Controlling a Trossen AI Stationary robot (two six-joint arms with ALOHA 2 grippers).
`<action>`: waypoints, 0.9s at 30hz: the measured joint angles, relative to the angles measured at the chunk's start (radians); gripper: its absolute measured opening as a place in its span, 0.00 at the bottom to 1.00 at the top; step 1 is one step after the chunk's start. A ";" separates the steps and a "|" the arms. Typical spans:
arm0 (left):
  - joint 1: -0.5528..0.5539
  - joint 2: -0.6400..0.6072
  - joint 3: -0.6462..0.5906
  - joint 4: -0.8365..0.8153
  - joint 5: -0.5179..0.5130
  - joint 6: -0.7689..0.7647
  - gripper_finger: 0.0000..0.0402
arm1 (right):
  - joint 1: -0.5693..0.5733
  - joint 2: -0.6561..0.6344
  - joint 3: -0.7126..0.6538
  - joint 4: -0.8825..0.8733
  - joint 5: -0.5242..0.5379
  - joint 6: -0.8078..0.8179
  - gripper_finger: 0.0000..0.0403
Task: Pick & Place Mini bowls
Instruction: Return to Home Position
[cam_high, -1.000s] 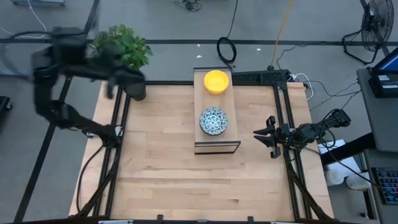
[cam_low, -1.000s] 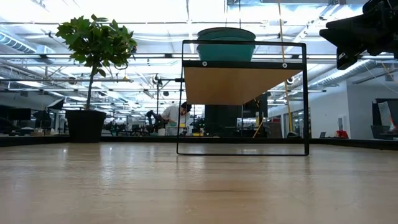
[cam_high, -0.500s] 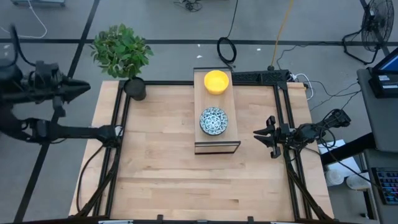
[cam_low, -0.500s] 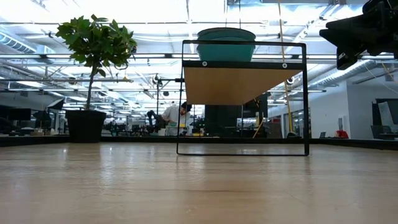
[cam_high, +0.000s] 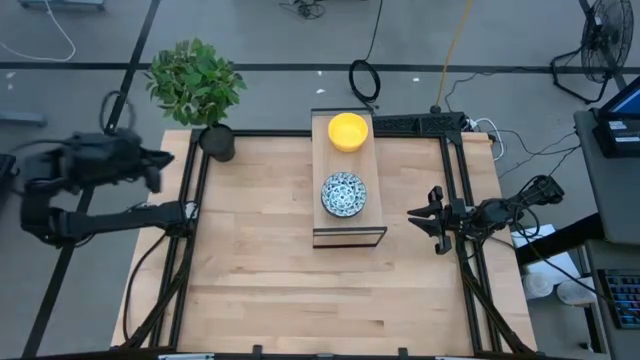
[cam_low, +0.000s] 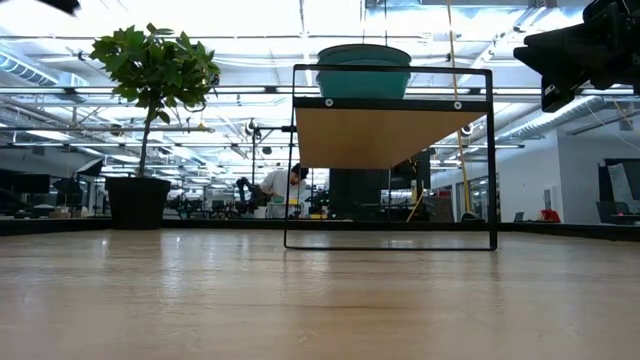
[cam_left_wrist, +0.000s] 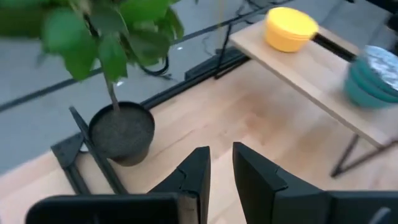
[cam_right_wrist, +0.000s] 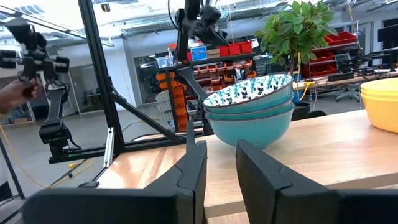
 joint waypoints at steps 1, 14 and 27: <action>0.000 -0.008 -0.048 0.033 -0.012 -0.024 0.18 | 0.000 0.000 0.000 0.000 0.000 0.000 0.19; -0.004 -0.023 -0.750 0.949 0.165 0.121 0.18 | 0.000 0.000 0.000 0.000 0.000 0.021 0.19; -0.367 -0.001 -1.076 1.787 0.749 0.005 0.18 | 0.000 0.000 0.000 -0.009 -0.003 0.040 0.19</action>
